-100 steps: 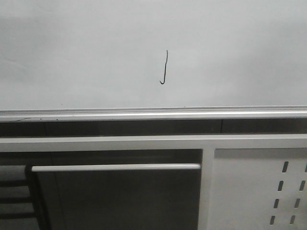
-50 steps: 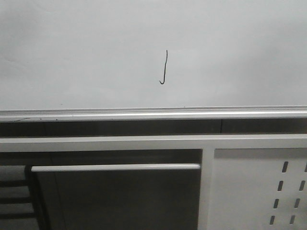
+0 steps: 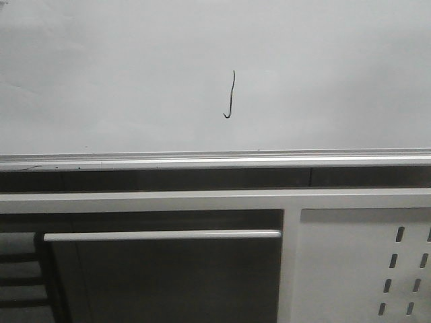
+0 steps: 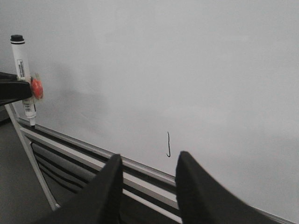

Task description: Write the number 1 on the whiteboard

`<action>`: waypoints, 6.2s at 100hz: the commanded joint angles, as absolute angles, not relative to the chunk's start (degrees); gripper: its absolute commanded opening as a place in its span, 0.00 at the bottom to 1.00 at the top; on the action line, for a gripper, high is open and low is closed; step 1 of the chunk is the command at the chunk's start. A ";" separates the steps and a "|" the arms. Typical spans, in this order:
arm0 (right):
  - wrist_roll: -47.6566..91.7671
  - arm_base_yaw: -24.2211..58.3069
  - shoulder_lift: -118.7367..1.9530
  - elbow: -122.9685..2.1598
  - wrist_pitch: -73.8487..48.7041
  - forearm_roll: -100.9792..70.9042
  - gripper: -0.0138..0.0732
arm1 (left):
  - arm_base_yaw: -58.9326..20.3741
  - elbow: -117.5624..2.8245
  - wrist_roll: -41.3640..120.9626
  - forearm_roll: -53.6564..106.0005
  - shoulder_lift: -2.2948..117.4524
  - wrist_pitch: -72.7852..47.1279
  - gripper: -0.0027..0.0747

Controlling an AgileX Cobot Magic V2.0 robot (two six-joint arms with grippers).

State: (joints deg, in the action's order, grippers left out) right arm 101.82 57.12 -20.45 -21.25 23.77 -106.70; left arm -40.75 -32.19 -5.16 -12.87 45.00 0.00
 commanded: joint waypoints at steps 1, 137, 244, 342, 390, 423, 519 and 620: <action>102.02 56.98 -20.65 -22.77 22.32 -105.34 0.43 | -41.14 -33.80 -9.74 -23.75 45.06 4.12 0.01; 102.02 56.98 -20.65 -22.77 22.32 -105.34 0.43 | -33.60 -37.74 -57.16 -59.63 52.03 1.14 0.01; 102.02 56.98 -20.65 -22.77 22.32 -105.34 0.43 | -24.28 -37.54 -61.91 -67.89 58.42 18.97 0.01; 102.02 56.98 -20.65 -22.77 22.32 -105.34 0.43 | -20.69 -37.54 -61.81 -60.55 58.42 14.28 0.01; 102.02 56.98 -20.65 -22.77 22.32 -105.34 0.43 | -19.19 -37.54 -58.89 -59.29 58.96 14.05 0.01; 102.02 56.98 -20.65 -22.77 22.32 -105.34 0.43 | -17.07 -38.11 -57.54 -58.65 61.94 16.44 0.01; 102.02 56.98 -20.65 -22.77 22.41 -105.34 0.43 | -17.07 -39.43 -31.86 -39.08 69.81 23.51 0.01; 102.02 56.98 -20.65 -22.77 22.41 -105.34 0.43 | -17.07 -39.43 -33.80 -39.29 69.81 20.95 0.57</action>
